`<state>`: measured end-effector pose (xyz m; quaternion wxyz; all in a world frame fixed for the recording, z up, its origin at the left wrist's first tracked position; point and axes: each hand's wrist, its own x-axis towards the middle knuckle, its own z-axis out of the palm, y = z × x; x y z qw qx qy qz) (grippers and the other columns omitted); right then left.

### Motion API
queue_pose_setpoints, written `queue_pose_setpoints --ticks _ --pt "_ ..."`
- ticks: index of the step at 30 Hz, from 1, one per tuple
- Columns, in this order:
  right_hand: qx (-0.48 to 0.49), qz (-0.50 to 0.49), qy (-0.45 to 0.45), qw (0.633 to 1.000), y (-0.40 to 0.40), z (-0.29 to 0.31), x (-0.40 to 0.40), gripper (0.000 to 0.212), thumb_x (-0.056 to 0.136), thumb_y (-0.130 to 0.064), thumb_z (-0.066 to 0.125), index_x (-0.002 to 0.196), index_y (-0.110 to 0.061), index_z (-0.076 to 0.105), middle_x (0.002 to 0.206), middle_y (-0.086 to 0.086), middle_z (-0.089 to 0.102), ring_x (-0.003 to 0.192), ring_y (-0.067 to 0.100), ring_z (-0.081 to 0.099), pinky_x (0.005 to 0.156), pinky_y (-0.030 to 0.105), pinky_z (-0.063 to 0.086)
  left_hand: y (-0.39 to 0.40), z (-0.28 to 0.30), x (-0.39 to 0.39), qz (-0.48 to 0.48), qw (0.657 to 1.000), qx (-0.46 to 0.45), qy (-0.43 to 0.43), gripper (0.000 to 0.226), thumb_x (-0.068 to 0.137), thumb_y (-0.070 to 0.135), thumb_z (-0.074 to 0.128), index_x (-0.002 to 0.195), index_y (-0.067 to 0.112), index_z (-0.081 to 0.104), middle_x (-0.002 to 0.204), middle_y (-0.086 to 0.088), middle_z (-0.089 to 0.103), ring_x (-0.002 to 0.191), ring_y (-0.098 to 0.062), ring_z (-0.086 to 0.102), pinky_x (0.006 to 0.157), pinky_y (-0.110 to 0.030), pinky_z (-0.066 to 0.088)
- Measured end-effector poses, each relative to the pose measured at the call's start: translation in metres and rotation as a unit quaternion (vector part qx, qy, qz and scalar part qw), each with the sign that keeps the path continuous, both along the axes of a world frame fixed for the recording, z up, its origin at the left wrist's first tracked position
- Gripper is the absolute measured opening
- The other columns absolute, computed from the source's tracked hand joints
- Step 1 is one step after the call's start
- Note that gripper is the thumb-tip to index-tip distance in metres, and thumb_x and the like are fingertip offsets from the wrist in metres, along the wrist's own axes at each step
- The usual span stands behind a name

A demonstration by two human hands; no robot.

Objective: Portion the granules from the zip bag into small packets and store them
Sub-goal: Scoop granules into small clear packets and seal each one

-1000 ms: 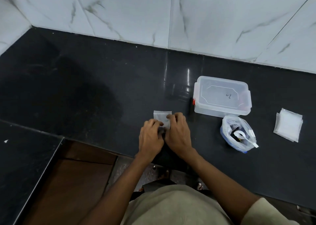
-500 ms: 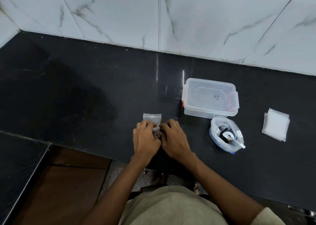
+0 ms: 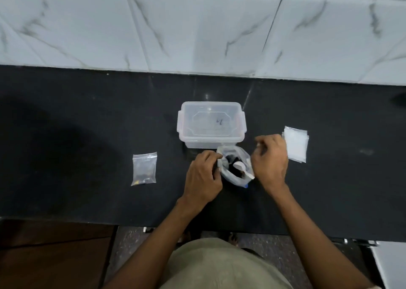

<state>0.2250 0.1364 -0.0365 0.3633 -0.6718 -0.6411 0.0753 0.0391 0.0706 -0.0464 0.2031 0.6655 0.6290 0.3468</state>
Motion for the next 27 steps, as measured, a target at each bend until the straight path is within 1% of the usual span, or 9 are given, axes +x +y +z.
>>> queue_pose_setpoints --ticks 2,5,7,9,12,15,17,21,27 --pt "-0.073 -0.055 -0.009 0.996 0.013 -0.003 0.025 0.023 0.087 -0.004 0.063 0.108 -0.006 0.072 0.108 0.014 0.061 0.105 0.034 0.058 0.085 0.043 0.052 0.002 -0.002 0.01 -0.006 1.0 -0.021 0.011 0.032 0.082 0.006 0.067 0.113 0.015 0.068 0.115 0.001 0.062 0.104 -0.017 0.06 0.087 -0.04 0.055" --pt "-0.193 -0.116 -0.077 0.971 0.027 -0.01 0.053 0.034 0.09 -0.018 0.067 0.122 -0.005 0.064 0.124 0.019 0.055 0.116 0.039 0.05 0.095 0.051 0.048 0.004 -0.005 0.02 -0.005 0.999 -0.04 0.026 0.028 0.084 0.008 0.069 0.111 0.013 0.069 0.117 0.002 0.061 0.105 -0.017 0.059 0.089 -0.04 0.054" --pt "-0.247 -0.123 -0.103 0.956 0.031 -0.017 0.064 0.039 0.092 -0.024 0.067 0.126 -0.004 0.06 0.129 0.02 0.051 0.12 0.04 0.046 0.097 0.053 0.044 0.004 -0.005 0.022 0.0 0.998 -0.044 0.033 0.028 0.084 0.008 0.069 0.112 0.013 0.069 0.118 0.002 0.06 0.105 -0.017 0.059 0.09 -0.04 0.053" --pt "-0.268 -0.117 -0.113 0.949 0.031 -0.024 0.07 0.039 0.093 -0.024 0.067 0.126 -0.003 0.059 0.129 0.021 0.051 0.12 0.041 0.046 0.097 0.053 0.045 0.005 -0.005 0.023 0.006 0.998 -0.043 0.036 0.026 0.085 0.009 0.068 0.11 0.014 0.069 0.117 0.003 0.059 0.104 -0.016 0.059 0.09 -0.04 0.053" --pt "-0.245 -0.108 -0.114 0.957 0.027 -0.032 0.073 0.031 0.092 -0.017 0.068 0.119 0.0 0.065 0.123 0.02 0.055 0.114 0.04 0.05 0.093 0.052 0.048 0.004 -0.004 0.024 0.013 0.998 -0.048 0.034 0.023 0.086 0.01 0.068 0.108 0.016 0.069 0.116 0.005 0.059 0.105 -0.014 0.058 0.091 -0.04 0.053" --pt "-0.216 -0.116 -0.058 0.968 0.023 -0.033 0.074 0.021 0.09 -0.004 0.063 0.109 0.003 0.069 0.112 0.021 0.059 0.107 0.041 0.053 0.087 0.05 0.052 0.003 -0.005 0.024 0.016 0.998 -0.047 0.031 0.022 0.086 0.01 0.068 0.106 0.017 0.069 0.116 0.005 0.058 0.105 -0.013 0.058 0.09 -0.04 0.054" --pt "-0.194 -0.128 -0.01 0.972 0.02 -0.032 0.074 0.024 0.086 0.003 0.057 0.106 0.003 0.07 0.106 0.02 0.062 0.103 0.041 0.057 0.082 0.046 0.052 0.002 -0.004 0.024 0.015 0.998 -0.047 0.029 0.022 0.086 0.009 0.069 0.106 0.017 0.069 0.116 0.006 0.058 0.106 -0.012 0.058 0.091 -0.04 0.054" --pt "-0.152 -0.186 0.094 0.966 0.014 -0.027 0.073 0.03 0.083 0.003 0.058 0.109 -0.003 0.072 0.105 0.016 0.07 0.1 0.036 0.064 0.082 0.036 0.048 0.002 -0.002 0.024 0.019 0.999 -0.041 0.027 0.021 0.086 0.01 0.069 0.105 0.018 0.069 0.116 0.006 0.058 0.106 -0.012 0.058 0.091 -0.039 0.054" --pt "-0.066 -0.21 0.153 0.963 0.005 -0.026 0.072 0.025 0.076 0.004 0.059 0.093 -0.01 0.071 0.092 0.009 0.069 0.09 0.031 0.065 0.084 0.04 0.053 0.001 0.002 0.025 0.022 0.999 -0.033 0.02 0.022 0.085 0.008 0.071 0.106 0.017 0.069 0.116 0.005 0.059 0.107 -0.013 0.058 0.093 -0.039 0.053"
